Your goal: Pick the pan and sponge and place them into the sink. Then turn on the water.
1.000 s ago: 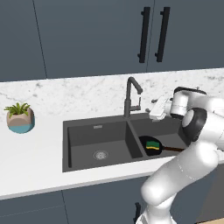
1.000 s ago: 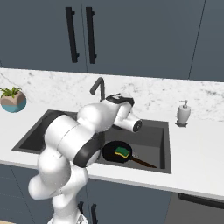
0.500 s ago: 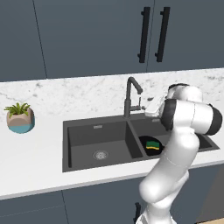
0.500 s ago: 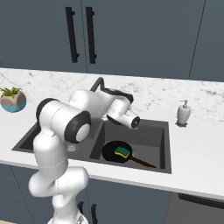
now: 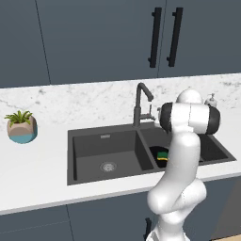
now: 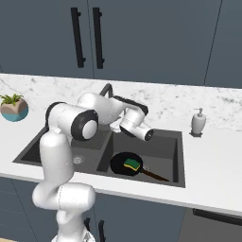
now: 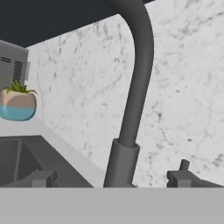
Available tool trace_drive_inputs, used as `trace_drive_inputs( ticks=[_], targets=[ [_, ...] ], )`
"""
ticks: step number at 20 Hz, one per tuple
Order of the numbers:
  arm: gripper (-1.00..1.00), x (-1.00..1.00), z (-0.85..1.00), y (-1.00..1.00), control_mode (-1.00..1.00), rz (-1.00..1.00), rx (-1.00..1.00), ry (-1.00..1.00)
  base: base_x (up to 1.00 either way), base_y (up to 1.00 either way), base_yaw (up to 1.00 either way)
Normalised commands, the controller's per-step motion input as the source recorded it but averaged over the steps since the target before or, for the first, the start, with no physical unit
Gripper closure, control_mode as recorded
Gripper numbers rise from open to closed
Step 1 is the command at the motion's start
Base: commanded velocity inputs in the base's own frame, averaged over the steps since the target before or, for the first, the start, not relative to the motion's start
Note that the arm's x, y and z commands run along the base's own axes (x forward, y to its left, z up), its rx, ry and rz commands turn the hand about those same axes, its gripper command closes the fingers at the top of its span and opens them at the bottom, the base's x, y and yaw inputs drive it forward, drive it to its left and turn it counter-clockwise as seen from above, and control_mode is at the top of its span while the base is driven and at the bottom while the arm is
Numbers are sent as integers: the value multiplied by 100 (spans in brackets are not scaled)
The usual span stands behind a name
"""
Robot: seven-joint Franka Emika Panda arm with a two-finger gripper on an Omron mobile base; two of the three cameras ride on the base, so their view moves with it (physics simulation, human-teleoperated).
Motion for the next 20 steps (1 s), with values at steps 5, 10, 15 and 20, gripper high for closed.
trace_drive_inputs(
  ticks=[5,10,15,20],
  targets=[
    [-100,29,0,0,-100,-1,0,0,0,0,0],
    [-100,28,0,1,-100,-2,0,0,0,0,0],
    [-100,26,0,2,-100,-2,0,0,0,0,0],
    [-100,26,0,8,-100,-3,0,0,0,0,0]
  ],
)
